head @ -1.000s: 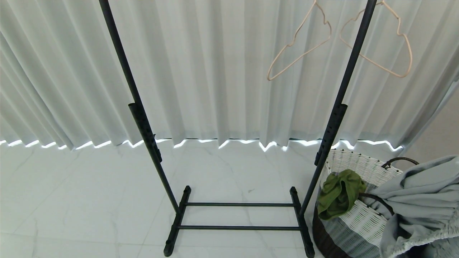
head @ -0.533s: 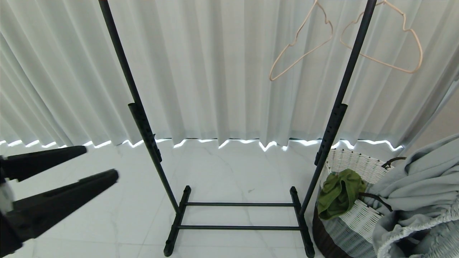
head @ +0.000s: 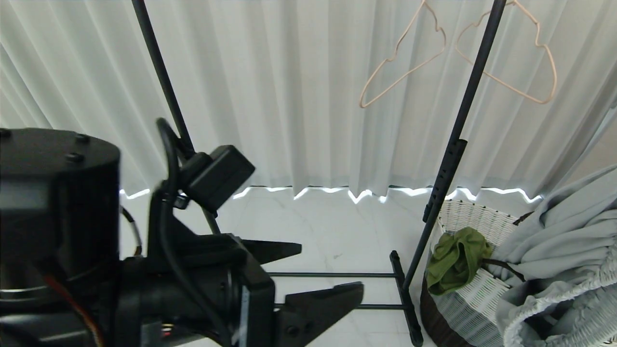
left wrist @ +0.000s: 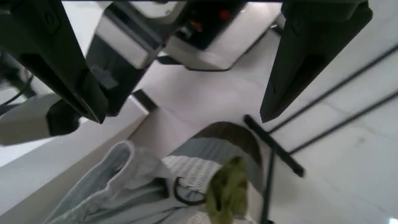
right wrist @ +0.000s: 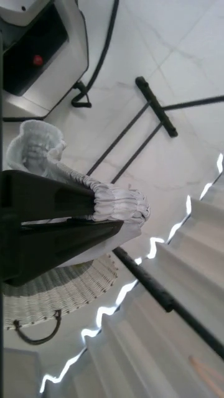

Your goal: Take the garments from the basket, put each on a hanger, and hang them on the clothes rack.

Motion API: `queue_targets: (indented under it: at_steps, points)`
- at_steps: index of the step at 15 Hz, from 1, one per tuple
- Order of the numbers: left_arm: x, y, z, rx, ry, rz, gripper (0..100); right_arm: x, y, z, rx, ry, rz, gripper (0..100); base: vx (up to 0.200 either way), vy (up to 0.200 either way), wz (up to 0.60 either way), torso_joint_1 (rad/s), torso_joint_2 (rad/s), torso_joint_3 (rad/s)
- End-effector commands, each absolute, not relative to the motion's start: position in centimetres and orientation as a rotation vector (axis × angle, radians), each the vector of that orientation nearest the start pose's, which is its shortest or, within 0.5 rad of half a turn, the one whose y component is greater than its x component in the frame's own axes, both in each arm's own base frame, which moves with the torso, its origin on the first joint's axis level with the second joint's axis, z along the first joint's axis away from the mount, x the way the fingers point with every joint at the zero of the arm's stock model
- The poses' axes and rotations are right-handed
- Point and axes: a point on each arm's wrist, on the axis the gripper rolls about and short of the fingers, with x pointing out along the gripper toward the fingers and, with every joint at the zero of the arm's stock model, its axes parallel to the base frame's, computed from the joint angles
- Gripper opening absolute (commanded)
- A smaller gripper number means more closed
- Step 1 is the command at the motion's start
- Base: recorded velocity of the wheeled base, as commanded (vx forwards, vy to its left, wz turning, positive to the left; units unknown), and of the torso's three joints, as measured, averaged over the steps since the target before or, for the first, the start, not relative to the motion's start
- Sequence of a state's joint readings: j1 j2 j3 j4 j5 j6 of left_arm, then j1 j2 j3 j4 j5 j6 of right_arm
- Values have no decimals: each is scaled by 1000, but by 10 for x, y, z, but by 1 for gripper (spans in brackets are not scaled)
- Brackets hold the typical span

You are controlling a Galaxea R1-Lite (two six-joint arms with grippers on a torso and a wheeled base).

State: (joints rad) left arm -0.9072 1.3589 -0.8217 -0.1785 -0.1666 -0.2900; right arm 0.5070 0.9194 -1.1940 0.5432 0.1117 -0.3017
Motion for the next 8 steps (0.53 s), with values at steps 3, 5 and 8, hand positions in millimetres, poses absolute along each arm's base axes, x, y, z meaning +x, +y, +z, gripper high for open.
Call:
queue_targets:
  at_steps: [3,5,8]
  points:
    - [129,-230,199,-118,622,-1017,100,59,51,322,-363,203,826,0,0,0,0,0,0,0]
    - [117,-260,182,-144,672,-1058,100,65,59,325,-326,184,848,0,0,0,0,0,0,0]
    - [109,-299,154,-176,675,-1051,100,67,62,324,-318,191,849,0,0,0,0,0,0,0]
